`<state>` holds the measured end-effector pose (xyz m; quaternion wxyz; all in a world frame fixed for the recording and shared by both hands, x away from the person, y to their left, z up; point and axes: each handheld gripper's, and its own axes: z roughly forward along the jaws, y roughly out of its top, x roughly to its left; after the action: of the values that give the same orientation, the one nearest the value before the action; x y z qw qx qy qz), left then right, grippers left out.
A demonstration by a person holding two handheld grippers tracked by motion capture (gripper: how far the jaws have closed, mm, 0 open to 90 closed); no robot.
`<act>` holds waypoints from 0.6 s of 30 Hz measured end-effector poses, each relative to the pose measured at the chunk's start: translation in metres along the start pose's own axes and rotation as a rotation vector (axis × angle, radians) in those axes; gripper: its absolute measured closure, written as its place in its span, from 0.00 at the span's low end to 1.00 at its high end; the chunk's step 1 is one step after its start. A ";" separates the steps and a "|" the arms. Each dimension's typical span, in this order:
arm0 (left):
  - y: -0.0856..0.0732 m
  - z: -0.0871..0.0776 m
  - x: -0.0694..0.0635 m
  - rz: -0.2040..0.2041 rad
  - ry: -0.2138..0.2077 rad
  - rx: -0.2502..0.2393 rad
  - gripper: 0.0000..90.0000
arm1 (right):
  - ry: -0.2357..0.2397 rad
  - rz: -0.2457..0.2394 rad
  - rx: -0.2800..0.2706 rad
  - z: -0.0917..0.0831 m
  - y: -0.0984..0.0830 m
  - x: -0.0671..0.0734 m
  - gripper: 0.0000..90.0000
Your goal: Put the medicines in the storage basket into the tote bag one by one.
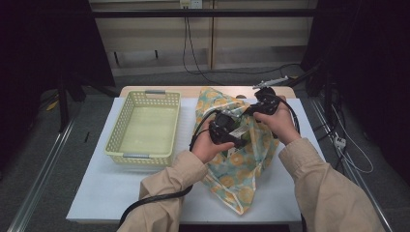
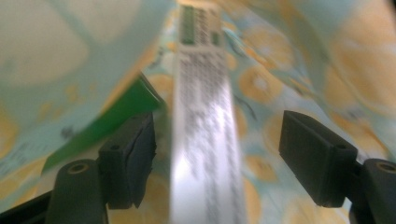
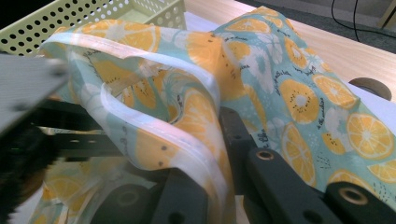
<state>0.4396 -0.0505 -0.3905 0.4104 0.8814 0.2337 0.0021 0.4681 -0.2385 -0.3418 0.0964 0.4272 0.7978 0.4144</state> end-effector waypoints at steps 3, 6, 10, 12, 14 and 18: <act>-0.009 -0.013 -0.001 0.000 -0.014 0.002 0.22 | 0.004 -0.003 0.000 0.002 -0.002 0.000 0.98; -0.019 -0.026 -0.003 -0.004 -0.019 0.008 0.18 | 0.003 0.001 0.004 0.004 -0.004 0.000 0.98; -0.034 -0.039 -0.006 0.012 -0.007 0.013 0.17 | 0.005 0.002 0.007 0.008 -0.006 0.002 0.98; -0.040 -0.044 -0.007 0.017 -0.011 0.030 0.15 | 0.001 0.001 0.013 0.010 -0.007 0.003 0.98; -0.047 -0.046 -0.009 0.026 -0.008 0.048 0.15 | 0.001 -0.001 0.019 0.011 -0.009 0.004 0.98; -0.062 -0.046 -0.010 0.024 -0.030 0.065 0.16 | 0.003 -0.002 0.023 0.014 -0.011 0.006 0.98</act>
<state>0.3964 0.0127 -0.4031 0.3850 0.8970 0.2168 -0.0136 0.4650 -0.2292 -0.3575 0.0907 0.4270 0.8029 0.4060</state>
